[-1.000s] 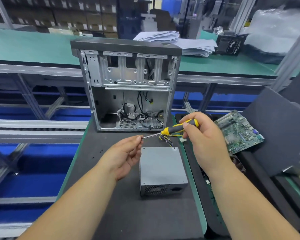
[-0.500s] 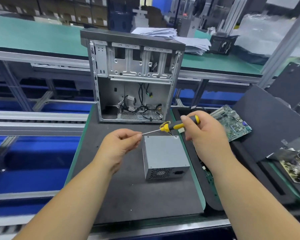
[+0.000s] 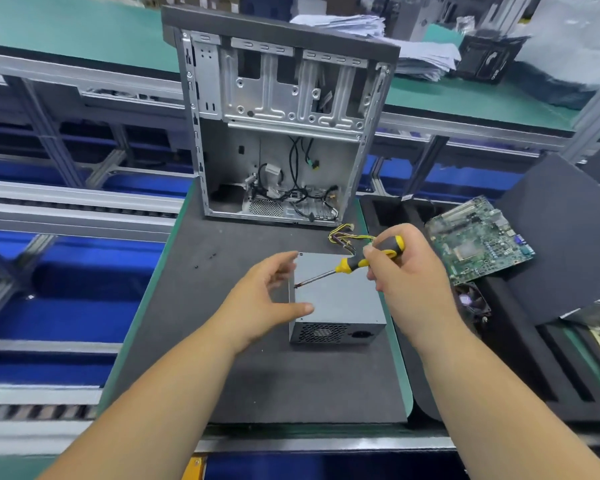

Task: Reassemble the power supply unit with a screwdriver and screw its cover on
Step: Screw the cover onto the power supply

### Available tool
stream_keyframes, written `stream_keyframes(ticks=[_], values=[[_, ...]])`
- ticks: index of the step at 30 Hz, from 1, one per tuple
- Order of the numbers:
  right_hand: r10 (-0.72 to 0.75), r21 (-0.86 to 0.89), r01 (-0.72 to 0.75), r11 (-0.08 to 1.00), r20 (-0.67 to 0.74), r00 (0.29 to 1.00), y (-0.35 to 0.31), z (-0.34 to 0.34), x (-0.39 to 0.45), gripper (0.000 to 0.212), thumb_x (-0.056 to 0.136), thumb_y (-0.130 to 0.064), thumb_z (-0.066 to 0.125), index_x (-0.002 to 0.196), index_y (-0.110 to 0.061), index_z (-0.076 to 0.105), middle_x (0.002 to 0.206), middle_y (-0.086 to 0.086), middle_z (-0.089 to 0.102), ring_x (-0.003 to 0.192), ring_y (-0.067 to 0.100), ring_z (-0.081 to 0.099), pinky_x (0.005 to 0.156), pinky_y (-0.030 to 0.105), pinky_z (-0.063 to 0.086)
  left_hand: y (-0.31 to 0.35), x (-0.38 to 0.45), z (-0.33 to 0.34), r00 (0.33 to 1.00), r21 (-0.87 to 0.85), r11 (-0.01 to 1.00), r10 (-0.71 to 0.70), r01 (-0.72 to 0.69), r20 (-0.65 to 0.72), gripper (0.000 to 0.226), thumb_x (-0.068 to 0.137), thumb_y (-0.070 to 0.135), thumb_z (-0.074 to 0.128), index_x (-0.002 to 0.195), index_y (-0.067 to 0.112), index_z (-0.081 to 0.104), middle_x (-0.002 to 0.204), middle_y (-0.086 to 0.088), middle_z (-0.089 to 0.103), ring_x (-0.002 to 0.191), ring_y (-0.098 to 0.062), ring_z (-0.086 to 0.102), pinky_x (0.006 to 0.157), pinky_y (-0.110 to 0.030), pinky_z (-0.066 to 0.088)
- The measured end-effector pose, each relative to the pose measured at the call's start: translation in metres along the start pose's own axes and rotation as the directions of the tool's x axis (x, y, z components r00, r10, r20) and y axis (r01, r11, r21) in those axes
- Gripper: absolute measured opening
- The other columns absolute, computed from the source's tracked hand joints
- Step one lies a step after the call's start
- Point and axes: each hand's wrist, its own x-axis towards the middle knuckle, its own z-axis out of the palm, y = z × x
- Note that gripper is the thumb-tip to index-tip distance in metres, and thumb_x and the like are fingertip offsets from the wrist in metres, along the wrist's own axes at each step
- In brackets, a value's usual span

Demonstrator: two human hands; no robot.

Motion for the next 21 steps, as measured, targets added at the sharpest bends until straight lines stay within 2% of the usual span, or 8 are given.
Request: stream_keyframes(ticks=[1,3,5,8,11,16,18,21], values=[[-0.027,-0.075,0.030,0.997,0.035,0.999,0.002,0.000,-0.001,0.013,0.089,-0.024,0.061,0.085,-0.029,0.050,0.064,-0.016,0.063,0.060,0.020,0.053,0.056,0.037,0.043,-0.005,-0.001,-0.001,1.000,0.106,0.994,-0.008,0.007,0.012,0.076,0.068,0.017,0.088,0.132,0.037,0.053,0.124,0.016,0.056,0.114,0.007,0.052,0.099,-0.011,0.040],[-0.073,-0.209,0.098,0.973,0.121,0.990,0.004,0.002,-0.003,0.015,0.091,-0.020,0.059,0.087,-0.026,0.046,0.058,-0.025,0.059,0.051,0.008,0.048,0.048,0.025,0.033,-0.016,-0.004,-0.003,0.997,0.279,0.960,-0.038,0.019,0.062,0.075,0.067,0.021,0.088,0.131,0.038,0.052,0.126,0.015,0.052,0.114,0.008,0.049,0.102,-0.018,0.041],[-0.101,-0.293,0.152,0.944,0.183,0.978,0.003,0.006,-0.005,0.016,0.092,-0.020,0.059,0.087,-0.026,0.045,0.058,-0.027,0.057,0.053,0.000,0.052,0.047,0.019,0.030,-0.025,-0.005,-0.003,0.991,0.378,0.926,-0.064,0.015,0.117,0.070,0.068,0.024,0.087,0.129,0.036,0.056,0.123,0.015,0.052,0.113,0.007,0.049,0.102,-0.020,0.041],[-0.105,-0.369,0.184,0.911,0.224,0.969,0.003,0.012,-0.005,0.015,0.092,-0.024,0.059,0.088,-0.027,0.045,0.059,-0.014,0.055,0.057,0.003,0.051,0.052,0.029,0.035,-0.033,-0.005,0.001,0.992,0.411,0.911,-0.031,-0.022,0.123,0.057,0.069,0.023,0.086,0.120,0.035,0.062,0.116,0.015,0.053,0.108,0.005,0.050,0.094,-0.012,0.037],[-0.090,-0.398,0.185,0.899,0.246,0.965,0.002,0.014,-0.005,0.015,0.092,-0.025,0.058,0.089,-0.028,0.043,0.063,-0.009,0.057,0.057,0.007,0.050,0.055,0.032,0.040,-0.038,-0.003,0.007,0.995,0.421,0.905,0.024,-0.064,0.100,0.046,0.071,0.021,0.084,0.112,0.034,0.066,0.109,0.017,0.054,0.102,0.005,0.051,0.085,-0.005,0.034],[-0.060,-0.408,0.171,0.897,0.271,0.961,0.005,0.015,-0.005,0.015,0.093,-0.027,0.056,0.090,-0.028,0.041,0.076,-0.006,0.066,0.057,0.008,0.048,0.056,0.031,0.039,-0.038,0.000,0.014,0.994,0.424,0.899,0.092,-0.108,0.057,0.027,0.074,0.024,0.083,0.095,0.035,0.072,0.097,0.016,0.053,0.095,0.002,0.050,0.081,-0.008,0.036],[-0.059,-0.410,0.167,0.897,0.262,0.963,0.006,0.015,-0.006,0.015,0.093,-0.027,0.056,0.090,-0.028,0.041,0.074,-0.007,0.065,0.058,0.005,0.048,0.054,0.031,0.037,-0.037,0.000,0.016,0.994,0.421,0.900,0.102,-0.113,0.049,0.022,0.074,0.025,0.083,0.089,0.035,0.072,0.094,0.016,0.052,0.093,0.002,0.049,0.078,-0.008,0.036],[-0.057,-0.415,0.175,0.893,0.281,0.958,0.004,0.015,-0.005,0.015,0.094,-0.027,0.056,0.091,-0.027,0.041,0.078,-0.005,0.067,0.060,0.008,0.050,0.059,0.034,0.044,-0.038,0.001,0.017,0.994,0.420,0.901,0.103,-0.109,0.036,0.015,0.076,0.025,0.082,0.084,0.034,0.072,0.090,0.014,0.054,0.091,0.000,0.051,0.076,-0.011,0.037]])
